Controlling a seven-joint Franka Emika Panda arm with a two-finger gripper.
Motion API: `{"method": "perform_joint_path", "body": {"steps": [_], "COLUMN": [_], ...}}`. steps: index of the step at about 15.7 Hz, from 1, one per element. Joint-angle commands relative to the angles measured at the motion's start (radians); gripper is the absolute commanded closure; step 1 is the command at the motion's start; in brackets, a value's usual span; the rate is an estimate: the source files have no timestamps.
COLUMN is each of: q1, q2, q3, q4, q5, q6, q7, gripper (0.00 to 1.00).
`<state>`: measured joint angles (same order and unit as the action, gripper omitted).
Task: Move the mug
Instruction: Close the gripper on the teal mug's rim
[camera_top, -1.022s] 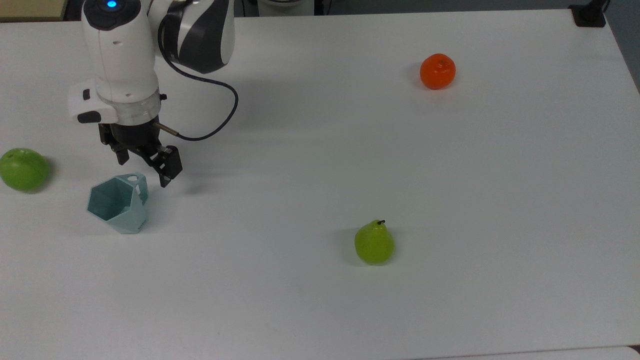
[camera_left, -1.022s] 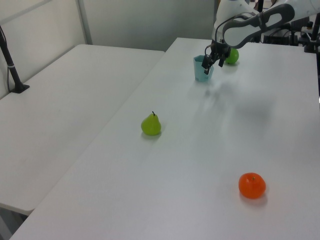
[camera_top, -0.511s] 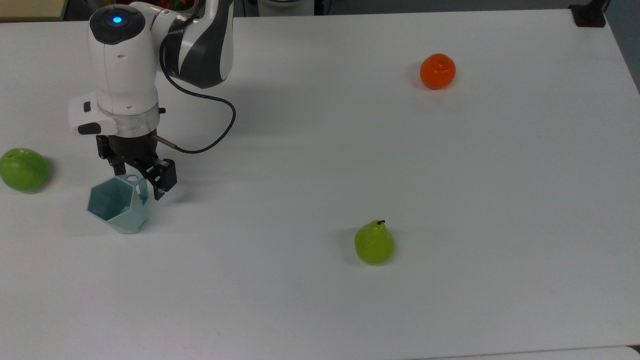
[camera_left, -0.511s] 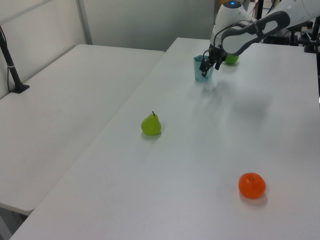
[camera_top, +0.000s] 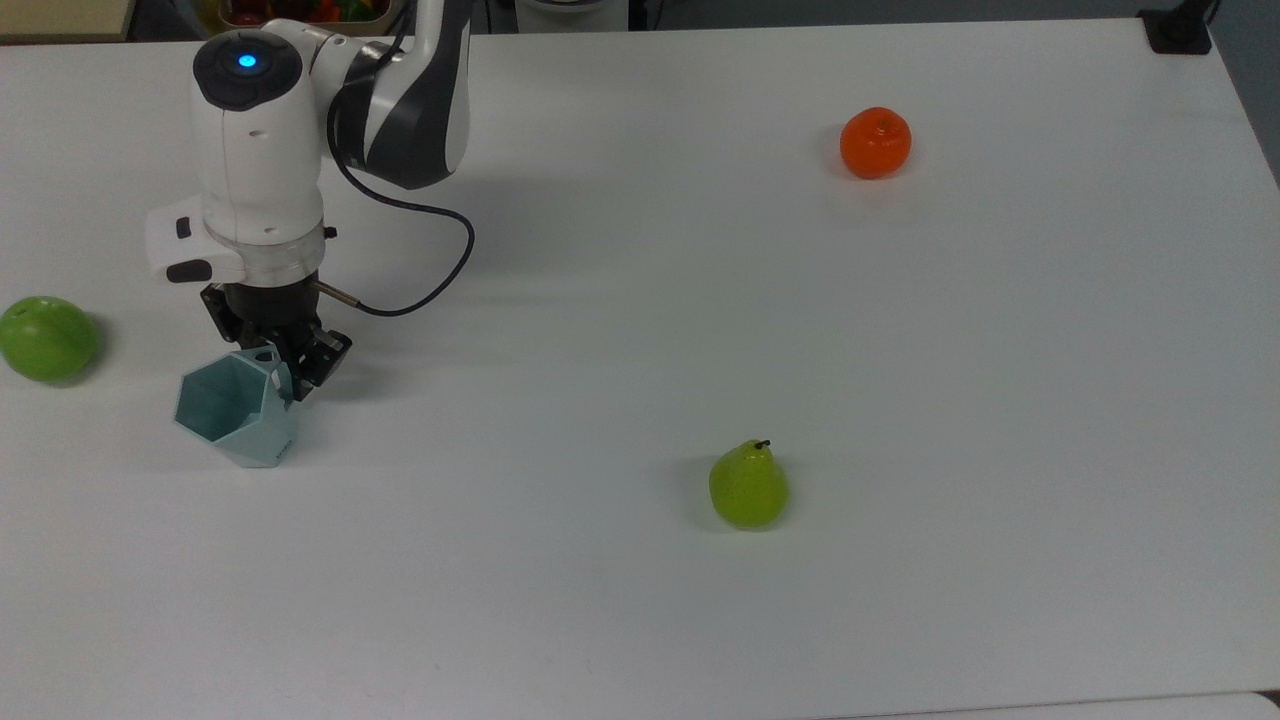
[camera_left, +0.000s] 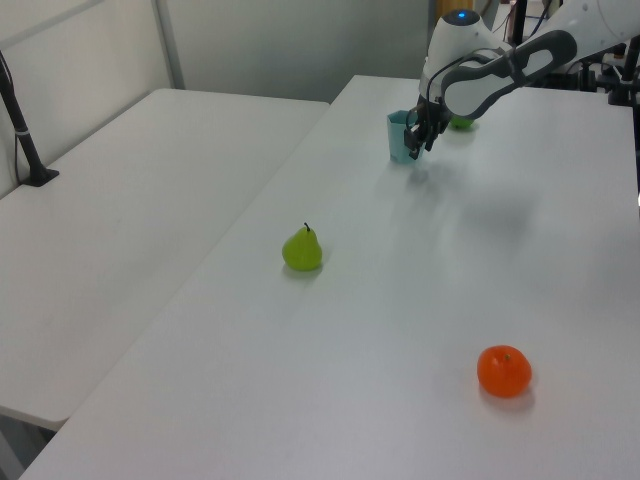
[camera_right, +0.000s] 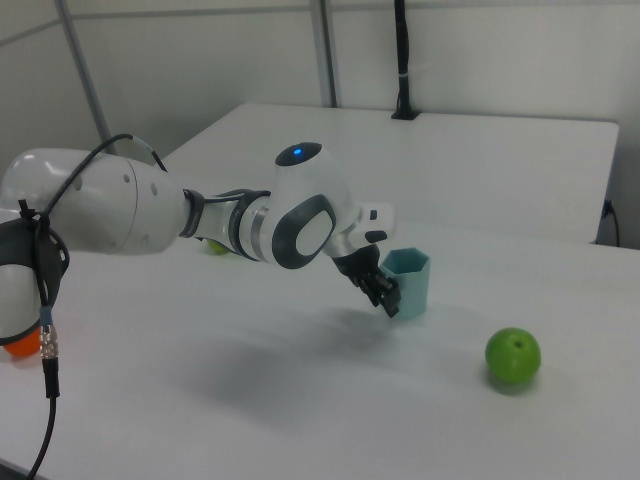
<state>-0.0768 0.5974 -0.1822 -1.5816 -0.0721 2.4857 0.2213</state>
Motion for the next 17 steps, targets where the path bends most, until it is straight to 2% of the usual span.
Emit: {"method": "perform_joint_path", "body": {"steps": [1, 2, 3, 10, 17], "q1": [0.003, 0.003, 0.003, 0.002, 0.002], "q2": [0.01, 0.01, 0.01, 0.005, -0.08], "q3": [-0.003, -0.005, -0.003, -0.003, 0.001], "q4": [0.009, 0.009, 0.009, 0.009, 0.002], "q5": [-0.023, -0.023, -0.023, -0.018, -0.002], "q6": [0.018, 0.019, 0.022, 0.022, 0.009], "q7": [0.017, 0.017, 0.015, 0.012, 0.023], "gripper": [0.85, 0.96, 1.0, 1.0, 1.0]}}
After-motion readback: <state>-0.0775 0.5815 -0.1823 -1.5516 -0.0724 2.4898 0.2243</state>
